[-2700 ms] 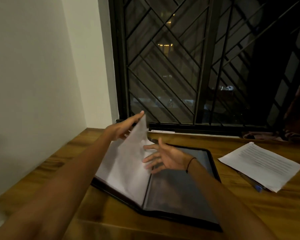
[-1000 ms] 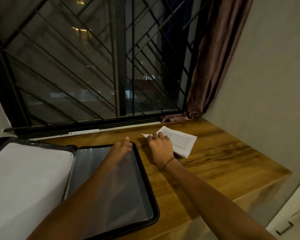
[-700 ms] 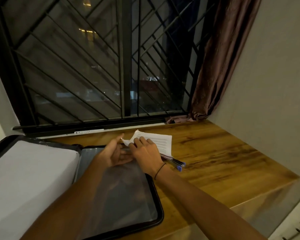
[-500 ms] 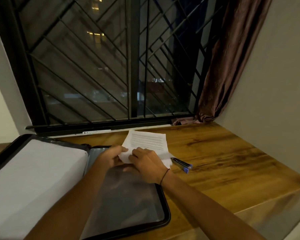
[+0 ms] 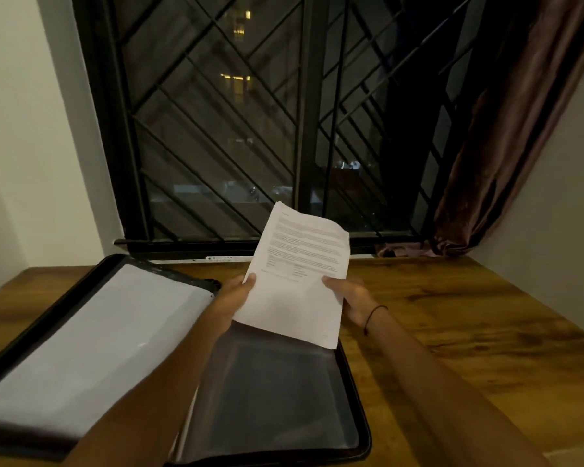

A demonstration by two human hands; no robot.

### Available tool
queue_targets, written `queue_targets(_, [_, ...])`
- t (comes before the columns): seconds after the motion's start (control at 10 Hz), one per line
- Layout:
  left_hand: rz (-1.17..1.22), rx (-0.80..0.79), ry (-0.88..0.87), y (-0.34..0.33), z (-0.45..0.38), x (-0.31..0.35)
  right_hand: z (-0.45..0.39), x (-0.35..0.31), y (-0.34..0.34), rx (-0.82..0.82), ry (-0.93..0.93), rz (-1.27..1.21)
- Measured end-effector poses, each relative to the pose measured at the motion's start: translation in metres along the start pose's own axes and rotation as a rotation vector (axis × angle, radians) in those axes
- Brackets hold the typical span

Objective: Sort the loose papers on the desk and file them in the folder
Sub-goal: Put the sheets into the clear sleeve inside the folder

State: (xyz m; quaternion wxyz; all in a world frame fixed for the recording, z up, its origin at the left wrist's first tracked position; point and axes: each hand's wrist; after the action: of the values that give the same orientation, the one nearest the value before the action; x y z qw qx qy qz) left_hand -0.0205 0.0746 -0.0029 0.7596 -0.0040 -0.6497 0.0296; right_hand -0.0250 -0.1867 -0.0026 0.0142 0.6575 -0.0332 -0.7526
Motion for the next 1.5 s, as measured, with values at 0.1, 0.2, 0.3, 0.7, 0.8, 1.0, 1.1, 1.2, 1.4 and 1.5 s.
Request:
queue_targets(0.1, [0.085, -0.150, 0.008, 0.006, -0.003, 0.003, -0.007, -0.006, -0.011, -0.066, 0.064, -0.040])
queue_targets(0.2, [0.050, -0.192, -0.007, 0.007, -0.015, -0.002, -0.010, -0.009, -0.029, -0.071, 0.120, -0.065])
queue_targets(0.3, [0.045, -0.190, -0.099, 0.003, -0.018, -0.003, -0.010, -0.017, -0.045, -0.159, 0.136, -0.166])
queue_targets(0.7, [0.164, 0.027, -0.561, -0.034, -0.007, 0.017, -0.009, -0.022, -0.098, 0.128, 0.530, 0.119])
queue_targets(0.8, [0.183, 0.004, -0.521, -0.027, -0.010, 0.016, -0.007, -0.008, -0.095, 0.117, 0.491, 0.130])
queue_targets(1.0, [0.082, -0.108, -0.543, -0.040, -0.013, 0.012, -0.002, -0.032, -0.110, -0.051, 0.413, 0.038])
queue_targets(1.1, [0.094, -0.114, -0.525, -0.031, -0.021, 0.015, -0.007, -0.042, -0.107, -0.165, 0.330, -0.003])
queue_targets(1.2, [0.330, 0.102, -0.602, -0.036, -0.016, 0.017, -0.013, -0.045, -0.100, -0.114, 0.344, 0.241])
queue_targets(1.4, [1.279, 0.511, -0.619, -0.036, 0.046, 0.032, -0.020, -0.037, -0.088, -0.082, 0.343, 0.296])
queue_targets(1.5, [0.331, -0.173, -0.026, -0.020, 0.029, 0.047, -0.023, -0.037, -0.091, 0.073, 0.240, 0.257])
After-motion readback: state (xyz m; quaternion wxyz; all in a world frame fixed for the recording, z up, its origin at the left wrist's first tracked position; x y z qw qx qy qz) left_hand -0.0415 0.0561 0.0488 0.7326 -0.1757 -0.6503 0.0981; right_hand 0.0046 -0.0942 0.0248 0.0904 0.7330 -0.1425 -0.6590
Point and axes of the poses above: each hand's wrist, its own z-axis away from the middle knuckle, its own y-axis out of the back of the hand, x = y × z, and after that the axes turned 14 degrees about z, right-handed
